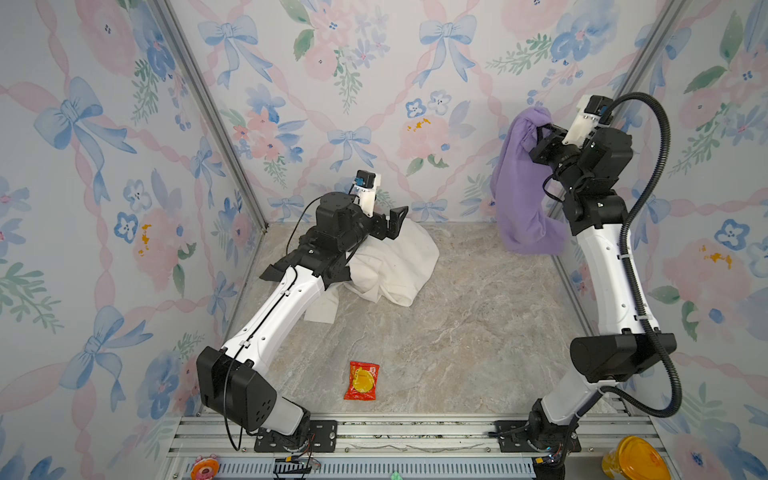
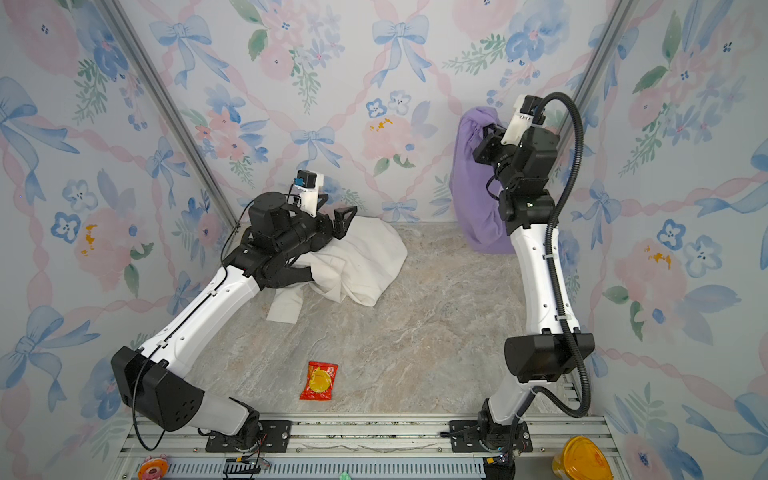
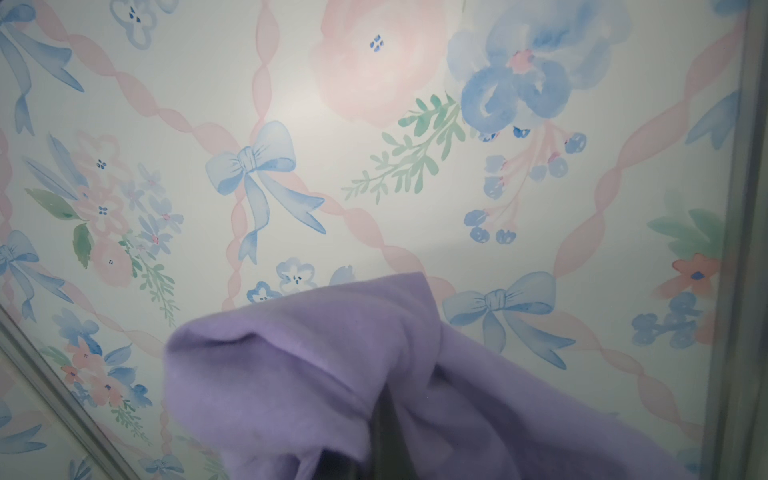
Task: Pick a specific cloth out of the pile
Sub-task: 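Lower the lavender cloth onto the table away from the pile with the right gripper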
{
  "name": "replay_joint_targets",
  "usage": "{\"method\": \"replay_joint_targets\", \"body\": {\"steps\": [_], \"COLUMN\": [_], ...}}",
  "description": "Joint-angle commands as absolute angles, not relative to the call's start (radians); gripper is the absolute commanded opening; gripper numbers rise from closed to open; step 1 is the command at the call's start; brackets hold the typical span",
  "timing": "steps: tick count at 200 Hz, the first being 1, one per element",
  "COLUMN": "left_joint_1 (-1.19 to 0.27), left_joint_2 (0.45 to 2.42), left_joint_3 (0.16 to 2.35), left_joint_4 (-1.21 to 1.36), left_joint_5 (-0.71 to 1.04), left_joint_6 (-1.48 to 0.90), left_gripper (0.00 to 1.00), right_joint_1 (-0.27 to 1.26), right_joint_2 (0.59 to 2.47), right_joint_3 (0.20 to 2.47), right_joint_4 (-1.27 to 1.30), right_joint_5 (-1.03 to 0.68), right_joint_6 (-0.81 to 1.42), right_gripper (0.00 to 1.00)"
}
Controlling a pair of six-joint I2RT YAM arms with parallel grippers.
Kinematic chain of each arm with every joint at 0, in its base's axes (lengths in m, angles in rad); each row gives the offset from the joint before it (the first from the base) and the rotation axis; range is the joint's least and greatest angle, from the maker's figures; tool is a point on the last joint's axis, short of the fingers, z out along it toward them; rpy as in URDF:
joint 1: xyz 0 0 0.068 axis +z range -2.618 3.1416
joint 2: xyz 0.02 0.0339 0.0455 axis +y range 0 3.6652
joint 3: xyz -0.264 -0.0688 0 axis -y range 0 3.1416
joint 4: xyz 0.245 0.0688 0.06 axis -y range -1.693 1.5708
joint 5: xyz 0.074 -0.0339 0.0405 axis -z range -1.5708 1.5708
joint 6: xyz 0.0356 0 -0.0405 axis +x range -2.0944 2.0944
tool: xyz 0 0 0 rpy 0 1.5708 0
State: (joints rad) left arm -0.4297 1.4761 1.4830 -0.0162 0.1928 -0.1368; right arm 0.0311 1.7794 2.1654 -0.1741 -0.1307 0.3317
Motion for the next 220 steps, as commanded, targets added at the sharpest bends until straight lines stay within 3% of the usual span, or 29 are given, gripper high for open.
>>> {"method": "replay_joint_targets", "body": {"steps": [1,53,142,154,220], "left_joint_1": [-0.425,-0.413,-0.402,-0.401,-0.399], "left_joint_2": [1.468,1.466,1.418,1.414,1.387], "left_joint_3": [1.470,1.464,1.411,1.408,1.382], "left_joint_4": [0.010,0.010,0.009,0.009,0.009], "left_joint_5": [0.176,0.179,0.148,0.137,0.137], "left_joint_6": [-0.099,-0.089,-0.085,-0.088,-0.100], "left_gripper": [0.98,0.98,0.98,0.98,0.98], "right_joint_1": [0.004,-0.039,-0.048,-0.049,-0.048], "right_joint_2": [1.814,1.844,1.765,1.751,1.781], "right_joint_3": [2.236,2.145,1.974,1.923,1.700], "right_joint_4": [-0.216,-0.260,-0.485,-0.508,-0.669], "right_joint_5": [-0.196,-0.123,0.238,0.272,0.294], "right_joint_6": [0.373,0.239,0.064,0.056,0.027], "right_gripper": [0.00,0.00,0.00,0.04,0.05]}}
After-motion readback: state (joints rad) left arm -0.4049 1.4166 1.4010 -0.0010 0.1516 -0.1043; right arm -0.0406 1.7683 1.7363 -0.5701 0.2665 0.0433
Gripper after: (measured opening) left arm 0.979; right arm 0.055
